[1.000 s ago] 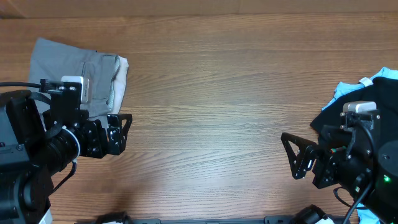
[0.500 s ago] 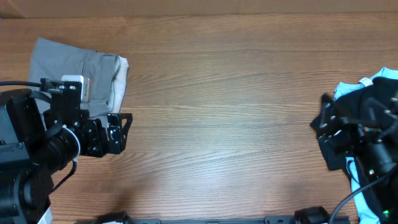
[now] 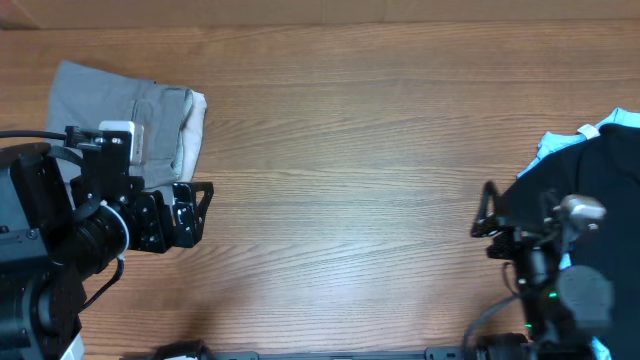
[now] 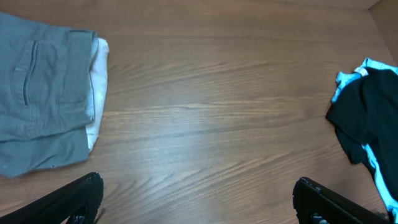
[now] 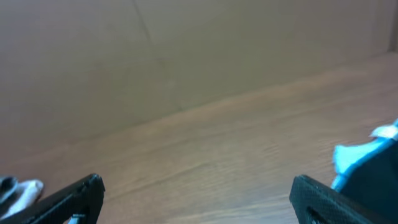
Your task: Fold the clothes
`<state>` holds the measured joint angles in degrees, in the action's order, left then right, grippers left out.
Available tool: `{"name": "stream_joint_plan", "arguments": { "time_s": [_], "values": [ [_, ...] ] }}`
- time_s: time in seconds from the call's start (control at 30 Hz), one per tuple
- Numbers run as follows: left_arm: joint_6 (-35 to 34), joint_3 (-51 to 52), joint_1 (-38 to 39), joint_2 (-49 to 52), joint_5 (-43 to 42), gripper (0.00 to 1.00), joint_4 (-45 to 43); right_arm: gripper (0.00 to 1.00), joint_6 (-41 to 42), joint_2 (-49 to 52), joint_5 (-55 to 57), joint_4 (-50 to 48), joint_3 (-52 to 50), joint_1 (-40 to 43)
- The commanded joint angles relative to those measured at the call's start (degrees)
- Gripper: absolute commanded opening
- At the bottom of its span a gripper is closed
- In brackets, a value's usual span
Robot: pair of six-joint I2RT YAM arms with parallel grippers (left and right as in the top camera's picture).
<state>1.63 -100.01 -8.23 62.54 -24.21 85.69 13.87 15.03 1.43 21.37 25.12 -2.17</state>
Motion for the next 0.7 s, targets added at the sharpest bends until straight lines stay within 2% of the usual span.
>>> {"name": "stream_joint_plan", "arguments": {
  "time_s": [0.0, 0.17, 0.33, 0.4, 0.67],
  "values": [
    [-0.5, -0.1, 0.2, 0.1, -0.7, 1.0, -0.2, 1.0, -0.2, -6.1, -3.3, -6.8, -8.2, 0.3],
    [-0.5, -0.1, 0.2, 0.1, -0.7, 1.0, -0.2, 1.0, -0.2, -14.7, -3.3, -10.2, -17.5, 0.3],
    [-0.5, -0.1, 0.2, 0.1, -0.7, 1.0, -0.2, 1.0, -0.2, -14.9, -5.9, -14.4, -23.3, 0.3],
    [-0.5, -0.1, 0.2, 0.1, -0.7, 1.0, -0.2, 1.0, -0.2, -14.9, -6.3, -17.2, -24.7, 0.3],
    [-0.5, -0.1, 0.2, 0.1, -0.7, 1.0, -0.2, 1.0, -0.2, -14.9, -6.2, -17.2, -24.7, 0.3]
  ]
}}
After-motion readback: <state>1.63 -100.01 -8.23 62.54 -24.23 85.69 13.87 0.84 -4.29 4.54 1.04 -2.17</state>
